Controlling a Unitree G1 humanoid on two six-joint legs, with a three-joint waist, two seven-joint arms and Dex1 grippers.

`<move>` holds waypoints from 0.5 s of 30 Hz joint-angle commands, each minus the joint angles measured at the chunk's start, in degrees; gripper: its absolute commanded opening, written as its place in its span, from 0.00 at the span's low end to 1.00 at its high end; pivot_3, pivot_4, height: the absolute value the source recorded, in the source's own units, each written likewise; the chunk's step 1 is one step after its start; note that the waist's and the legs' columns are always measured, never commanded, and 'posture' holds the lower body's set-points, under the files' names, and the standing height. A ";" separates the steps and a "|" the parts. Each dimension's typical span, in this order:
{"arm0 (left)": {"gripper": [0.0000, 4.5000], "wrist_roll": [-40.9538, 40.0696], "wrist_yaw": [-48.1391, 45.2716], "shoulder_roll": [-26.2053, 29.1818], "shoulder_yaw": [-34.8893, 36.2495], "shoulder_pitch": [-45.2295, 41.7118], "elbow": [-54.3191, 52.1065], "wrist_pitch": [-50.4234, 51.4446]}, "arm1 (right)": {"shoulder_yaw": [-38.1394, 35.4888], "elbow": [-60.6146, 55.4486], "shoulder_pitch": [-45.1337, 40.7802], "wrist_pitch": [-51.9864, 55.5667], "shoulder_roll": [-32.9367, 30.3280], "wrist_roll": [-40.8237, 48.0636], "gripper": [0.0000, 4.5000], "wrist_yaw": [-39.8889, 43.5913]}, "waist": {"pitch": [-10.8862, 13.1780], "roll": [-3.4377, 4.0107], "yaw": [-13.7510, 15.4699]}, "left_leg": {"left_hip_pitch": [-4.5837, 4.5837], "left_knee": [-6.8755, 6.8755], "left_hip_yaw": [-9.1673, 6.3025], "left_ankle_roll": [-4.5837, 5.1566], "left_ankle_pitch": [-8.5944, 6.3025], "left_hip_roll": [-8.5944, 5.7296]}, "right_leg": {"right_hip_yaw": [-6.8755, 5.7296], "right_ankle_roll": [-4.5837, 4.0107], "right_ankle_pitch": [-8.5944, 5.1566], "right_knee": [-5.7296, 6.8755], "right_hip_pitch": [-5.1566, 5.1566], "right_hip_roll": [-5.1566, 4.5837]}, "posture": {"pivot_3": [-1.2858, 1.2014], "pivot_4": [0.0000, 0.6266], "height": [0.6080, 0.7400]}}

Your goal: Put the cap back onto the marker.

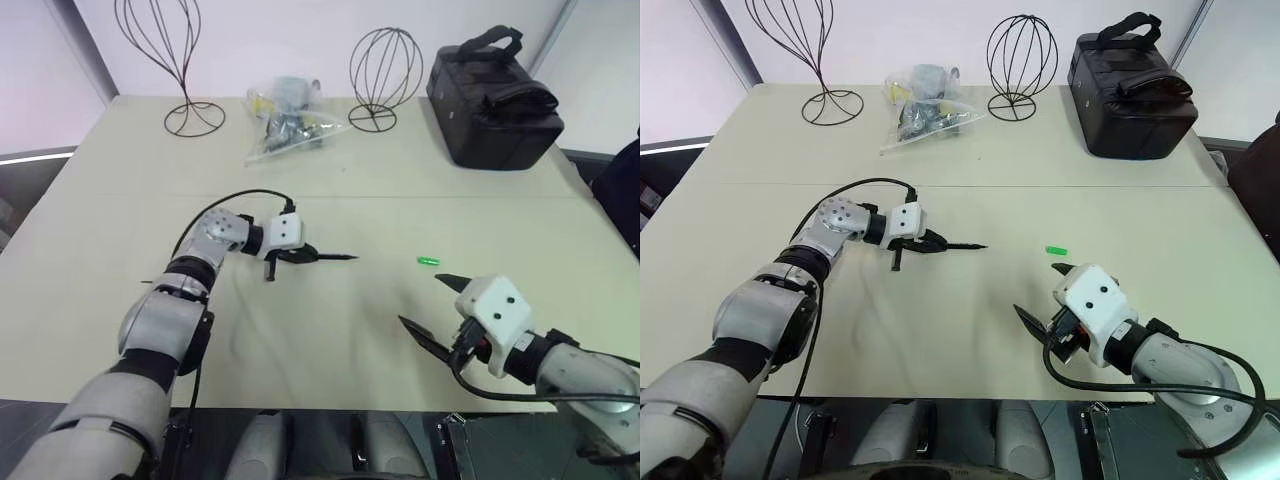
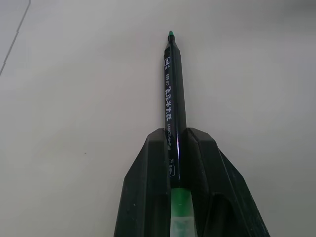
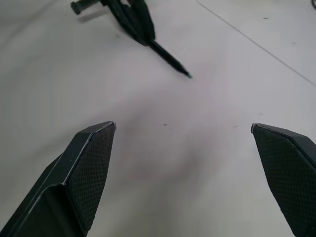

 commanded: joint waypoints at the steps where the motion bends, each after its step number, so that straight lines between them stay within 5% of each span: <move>1: 0.02 0.59 0.88 0.64 -0.14 0.47 -0.42 -3.85 | -1.89 0.98 -0.73 -2.55 -1.61 -1.40 1.00 2.31 | 0.00 0.00 0.01 | 0.00 0.00 0.00 0.00 0.00 0.00 | 0.00 0.00 0.00 0.00 0.00 -0.01 | 0.52 0.24 1.00; 15: 0.02 -2.29 -7.48 0.21 1.88 1.73 0.00 4.00 | -0.92 2.87 -2.44 -3.86 -1.76 -3.07 1.00 5.30 | 0.01 -0.01 -0.14 | 0.00 0.00 0.01 0.00 0.00 0.00 | 0.00 0.00 0.00 0.01 0.00 0.02 | 0.52 0.24 1.00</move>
